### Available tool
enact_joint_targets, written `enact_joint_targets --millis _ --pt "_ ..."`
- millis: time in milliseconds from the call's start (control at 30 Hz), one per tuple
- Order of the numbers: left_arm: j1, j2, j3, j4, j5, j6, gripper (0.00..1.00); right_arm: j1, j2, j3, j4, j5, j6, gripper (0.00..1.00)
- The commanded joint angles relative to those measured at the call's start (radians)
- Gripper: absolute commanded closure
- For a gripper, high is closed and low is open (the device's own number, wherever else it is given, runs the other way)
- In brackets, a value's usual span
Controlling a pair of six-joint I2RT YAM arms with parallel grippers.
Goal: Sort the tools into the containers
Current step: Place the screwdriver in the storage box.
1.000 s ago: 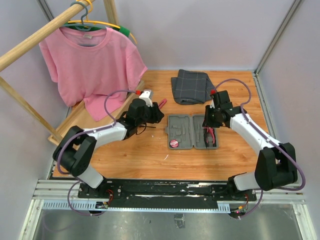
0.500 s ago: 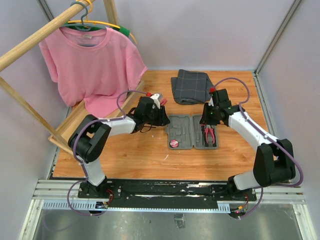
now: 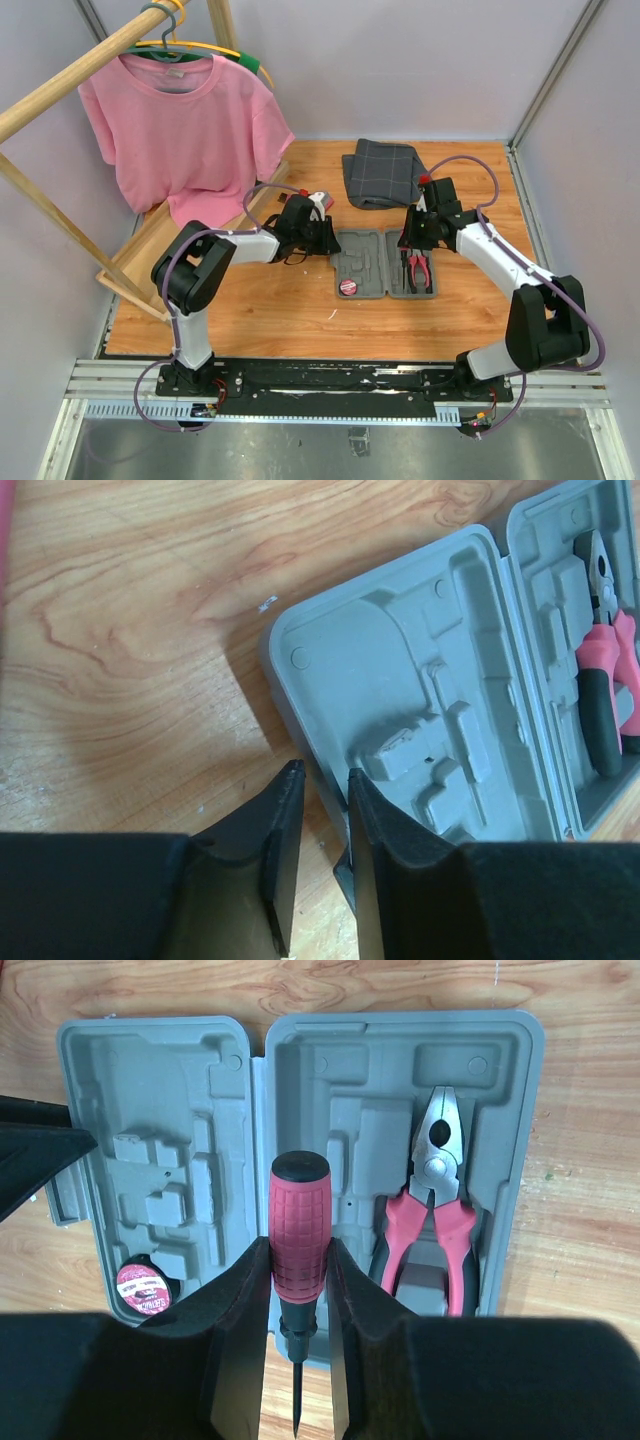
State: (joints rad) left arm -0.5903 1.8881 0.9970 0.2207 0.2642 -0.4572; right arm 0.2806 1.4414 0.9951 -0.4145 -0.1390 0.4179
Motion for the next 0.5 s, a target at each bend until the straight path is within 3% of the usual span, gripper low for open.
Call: enact_joint_targets --millis 0,467 --pt "0.007 0.017 0.031 -0.011 0.015 -0.001 0.74 -0.011 0.023 0.011 0.036 0.013 0.012 0.99" --pt "0.007 0.022 0.035 -0.012 0.023 -0.003 0.79 -0.008 0.155 0.045 0.129 -0.041 0.010 0.96"
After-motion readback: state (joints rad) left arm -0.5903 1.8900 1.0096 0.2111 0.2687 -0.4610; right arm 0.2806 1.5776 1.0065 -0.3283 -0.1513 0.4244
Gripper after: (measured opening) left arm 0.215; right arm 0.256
